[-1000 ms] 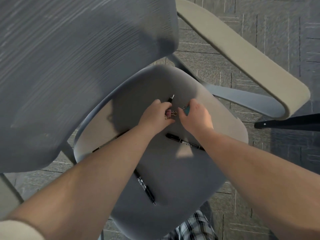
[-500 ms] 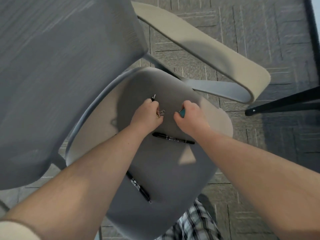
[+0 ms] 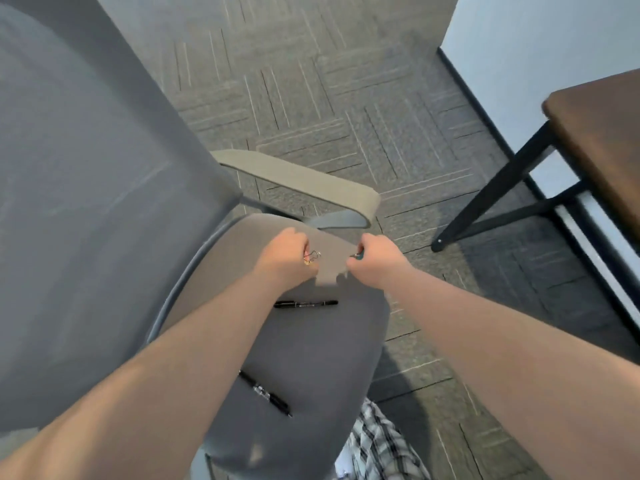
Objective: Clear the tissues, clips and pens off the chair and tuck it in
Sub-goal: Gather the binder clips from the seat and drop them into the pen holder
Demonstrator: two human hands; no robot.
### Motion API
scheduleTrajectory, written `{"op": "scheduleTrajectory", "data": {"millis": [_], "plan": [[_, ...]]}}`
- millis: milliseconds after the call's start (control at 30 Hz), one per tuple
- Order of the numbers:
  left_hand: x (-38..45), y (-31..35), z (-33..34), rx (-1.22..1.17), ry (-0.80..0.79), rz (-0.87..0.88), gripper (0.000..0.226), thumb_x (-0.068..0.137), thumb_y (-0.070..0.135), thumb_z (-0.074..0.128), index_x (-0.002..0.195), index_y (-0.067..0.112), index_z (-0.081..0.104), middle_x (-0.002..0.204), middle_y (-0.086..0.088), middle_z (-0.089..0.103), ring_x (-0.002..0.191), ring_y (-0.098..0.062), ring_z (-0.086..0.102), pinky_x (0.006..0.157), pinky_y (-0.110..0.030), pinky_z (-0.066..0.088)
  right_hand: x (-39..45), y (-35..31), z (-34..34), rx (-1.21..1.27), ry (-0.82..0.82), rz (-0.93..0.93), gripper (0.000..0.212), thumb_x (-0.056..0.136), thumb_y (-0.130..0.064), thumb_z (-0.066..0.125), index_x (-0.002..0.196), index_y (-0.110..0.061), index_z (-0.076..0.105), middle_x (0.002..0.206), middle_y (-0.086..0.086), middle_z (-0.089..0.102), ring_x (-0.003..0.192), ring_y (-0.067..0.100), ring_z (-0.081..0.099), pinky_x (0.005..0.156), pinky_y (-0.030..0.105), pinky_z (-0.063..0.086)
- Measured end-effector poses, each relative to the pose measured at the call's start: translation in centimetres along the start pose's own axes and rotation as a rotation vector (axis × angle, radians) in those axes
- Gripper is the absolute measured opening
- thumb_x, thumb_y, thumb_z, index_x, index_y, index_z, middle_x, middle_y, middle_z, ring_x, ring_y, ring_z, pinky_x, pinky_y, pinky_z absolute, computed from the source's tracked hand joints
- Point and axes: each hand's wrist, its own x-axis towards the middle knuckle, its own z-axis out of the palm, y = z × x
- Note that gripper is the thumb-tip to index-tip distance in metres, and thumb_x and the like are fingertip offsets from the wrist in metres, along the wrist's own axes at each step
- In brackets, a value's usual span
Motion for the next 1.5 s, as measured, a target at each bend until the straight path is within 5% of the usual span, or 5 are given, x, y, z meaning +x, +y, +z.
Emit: {"op": "scheduleTrajectory", "data": {"millis": [233, 800, 1033, 1233, 1500], "plan": [[-3.3, 10.7, -0.7, 0.069, -0.093, 0.268, 0.032, 0.076, 0.027, 0.069, 0.095, 0.003, 0.062, 0.095, -0.014, 0.053, 0.101, -0.033, 0.056, 0.087, -0.034, 0.042, -8.9, 5.7, -5.8, 0.087, 0.130, 0.105, 0.030, 0.086, -0.028, 0.055, 0.105, -0.005, 0.053, 0.109, 0.014, 0.059, 0.087, 0.027, 0.054, 0.076, 0.034, 0.046], [-9.3, 45.9, 6.2, 0.098, -0.207, 0.748, 0.025, 0.077, 0.032, 0.070, 0.083, 0.013, 0.056, 0.093, -0.004, 0.048, 0.088, -0.025, 0.055, 0.073, -0.027, 0.038, -28.1, 31.4, -21.4, 0.323, 0.579, 0.514, 0.022, 0.088, -0.034, 0.054, 0.094, -0.012, 0.051, 0.108, 0.010, 0.059, 0.090, 0.025, 0.052, 0.073, 0.034, 0.043], [-12.9, 59.2, 10.5, -0.021, -0.269, 0.777, 0.022, 0.076, 0.029, 0.072, 0.082, 0.011, 0.060, 0.098, -0.005, 0.054, 0.064, -0.021, 0.061, 0.056, -0.025, 0.053, -34.5, 42.3, -27.2, 0.444, 0.742, 0.649, 0.029, 0.088, -0.028, 0.055, 0.103, -0.005, 0.062, 0.106, 0.012, 0.065, 0.083, 0.021, 0.052, 0.071, 0.034, 0.043], [-13.6, 67.8, 13.4, -0.108, -0.347, 0.730, 0.020, 0.077, 0.024, 0.069, 0.081, 0.011, 0.056, 0.087, -0.003, 0.060, 0.056, -0.024, 0.064, 0.072, -0.036, 0.060, -36.2, 49.6, -30.6, 0.544, 0.744, 0.673, 0.031, 0.088, -0.032, 0.053, 0.110, -0.010, 0.056, 0.111, 0.005, 0.058, 0.094, 0.020, 0.049, 0.075, 0.032, 0.039], [-13.1, 72.2, 16.3, -0.074, -0.422, 0.660, 0.018, 0.079, 0.021, 0.068, 0.078, 0.013, 0.052, 0.072, 0.004, 0.055, 0.066, -0.028, 0.071, 0.072, -0.037, 0.059, -35.5, 53.0, -32.5, 0.639, 0.629, 0.629, 0.024, 0.085, -0.029, 0.054, 0.101, -0.011, 0.056, 0.090, 0.005, 0.059, 0.088, 0.024, 0.054, 0.073, 0.032, 0.043]]}}
